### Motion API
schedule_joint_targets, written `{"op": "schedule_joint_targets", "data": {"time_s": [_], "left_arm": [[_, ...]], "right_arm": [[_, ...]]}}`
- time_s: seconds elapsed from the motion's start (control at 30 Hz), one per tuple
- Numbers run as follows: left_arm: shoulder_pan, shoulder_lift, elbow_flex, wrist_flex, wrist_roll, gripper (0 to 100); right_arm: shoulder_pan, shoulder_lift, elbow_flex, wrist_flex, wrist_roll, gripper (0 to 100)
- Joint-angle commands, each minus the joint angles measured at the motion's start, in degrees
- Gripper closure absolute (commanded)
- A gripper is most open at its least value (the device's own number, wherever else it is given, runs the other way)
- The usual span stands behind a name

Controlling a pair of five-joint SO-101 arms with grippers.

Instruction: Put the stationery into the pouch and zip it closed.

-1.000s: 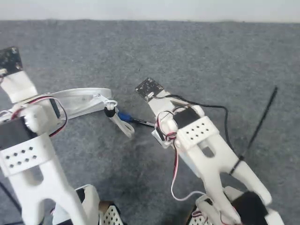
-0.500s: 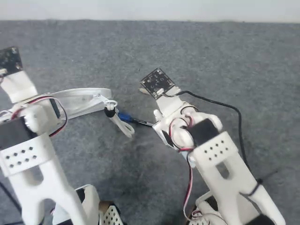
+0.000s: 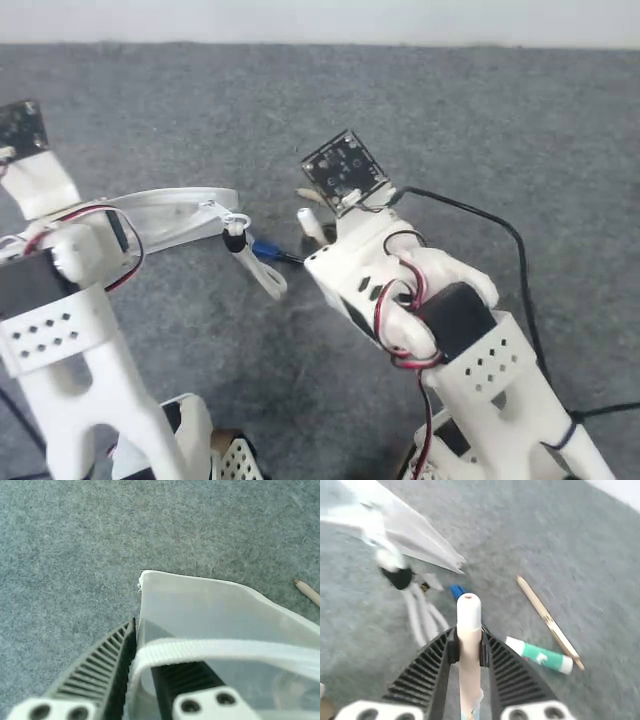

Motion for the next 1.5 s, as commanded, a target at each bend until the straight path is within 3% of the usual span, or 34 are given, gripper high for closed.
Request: {"op": "schedule_joint_targets", "data": {"time_s": [0.0, 0.57, 1.1, 1.47], "left_arm": [[0.2, 0.0, -0.4, -1.7, 0.7, 99], [0.3, -0.1, 0.4, -1.8, 0.7, 99], [0.3, -0.1, 0.4, -1.6, 0.7, 99], [0.3, -0.1, 0.4, -1.7, 0.7, 99]], "right_arm": [[-2.9, -2.5, -6.2, -0.1, -0.9, 99.3], [-13.6, -2.6, -17.8, -4.4, -0.5, 99.3], [-14.9, -4.1, -16.8, -21.9, -0.9, 99.3], [-14.9, -13.0, -0.9, -43.3, -0.7, 99.3]]}}
